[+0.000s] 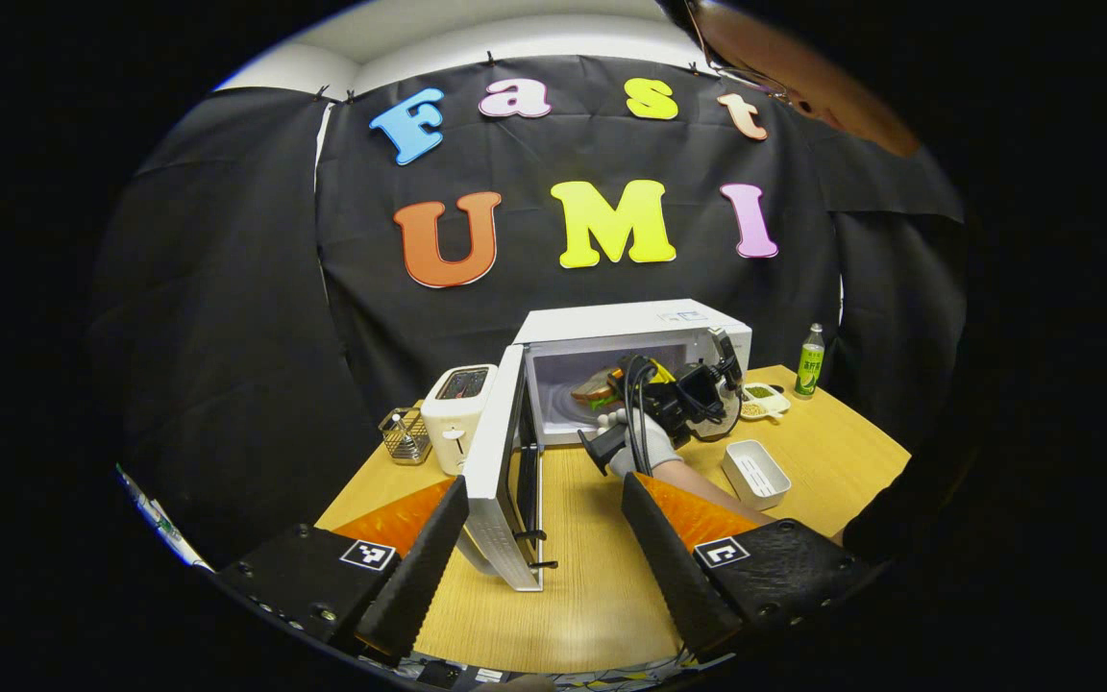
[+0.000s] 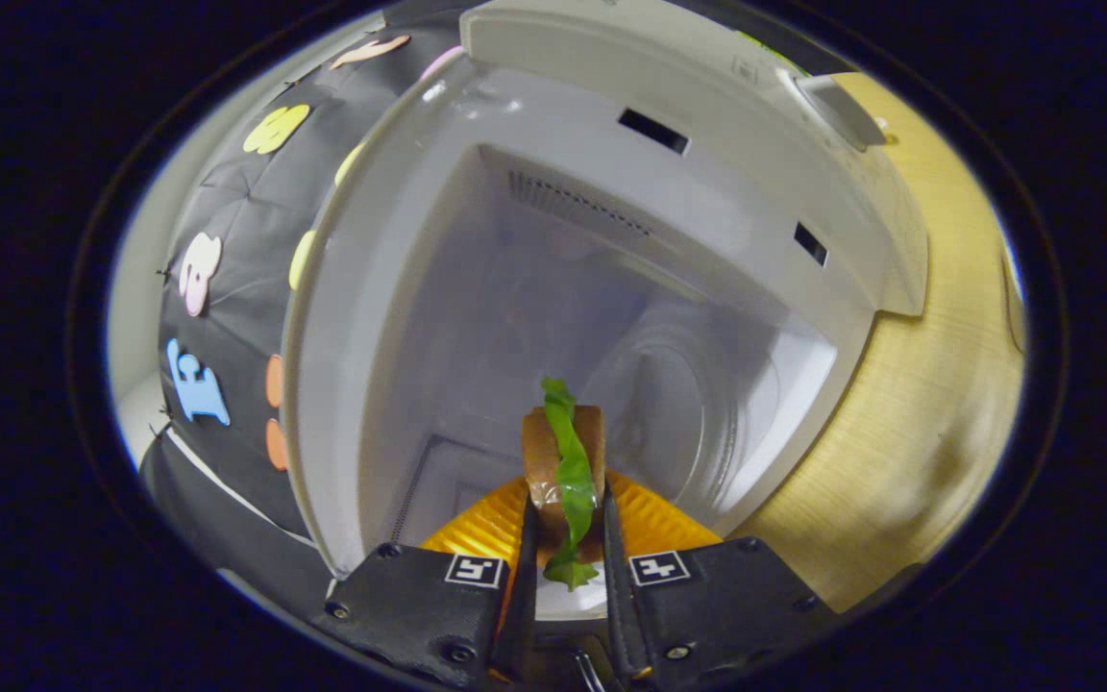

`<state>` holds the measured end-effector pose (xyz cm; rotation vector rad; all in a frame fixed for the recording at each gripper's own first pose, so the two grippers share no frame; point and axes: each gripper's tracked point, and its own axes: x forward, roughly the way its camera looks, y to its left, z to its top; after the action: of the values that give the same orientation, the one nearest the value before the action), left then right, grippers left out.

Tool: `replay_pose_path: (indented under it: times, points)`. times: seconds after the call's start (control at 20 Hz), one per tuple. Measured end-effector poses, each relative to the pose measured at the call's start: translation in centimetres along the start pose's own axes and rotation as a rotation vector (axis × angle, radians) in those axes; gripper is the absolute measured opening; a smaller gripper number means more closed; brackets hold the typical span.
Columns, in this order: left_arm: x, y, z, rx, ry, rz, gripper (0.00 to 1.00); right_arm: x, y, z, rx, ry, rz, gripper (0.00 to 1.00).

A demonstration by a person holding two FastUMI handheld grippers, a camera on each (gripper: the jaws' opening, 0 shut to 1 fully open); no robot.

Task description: Open the microwave oven with the left hand, put the food in, and close the microwave oven.

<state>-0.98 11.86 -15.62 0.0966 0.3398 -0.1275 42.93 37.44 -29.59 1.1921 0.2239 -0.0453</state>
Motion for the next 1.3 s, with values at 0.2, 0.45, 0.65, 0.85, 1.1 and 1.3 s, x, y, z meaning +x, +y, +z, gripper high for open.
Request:
replay_pose_path:
  times: [0.2, 0.45, 0.65, 0.85, 1.1, 1.3]
  points:
    - [0.8, 0.4, -0.3, -0.015, 0.005, 0.008, 0.97, 0.7, -1.4, -0.2, -0.055, -0.013, -0.051, 0.38]
    - [1.1, 0.8, -0.5, -0.022, 0.013, 0.017, 0.97, 0.6, -2.9, 0.7, -0.333, -0.034, -0.077, 0.46]
    - [1.2, 0.8, -0.2, -0.016, 0.001, 0.029, 0.97, -0.5, -3.5, 2.3, -0.557, -0.034, -0.109, 0.75]
    - [1.5, 0.7, 0.6, -0.016, -0.014, 0.03, 0.97, -2.5, -2.5, 4.4, -0.77, -0.087, -0.116, 0.97]
    - [1.5, 0.4, 1.9, -0.009, -0.042, 0.033, 0.97, -5.9, -0.5, 4.7, -0.861, -0.064, -0.064, 0.91]
    - [0.9, 0.6, 3.0, -0.012, -0.068, 0.043, 0.97, -9.7, 2.3, 5.4, -0.928, -0.029, 0.007, 0.92]
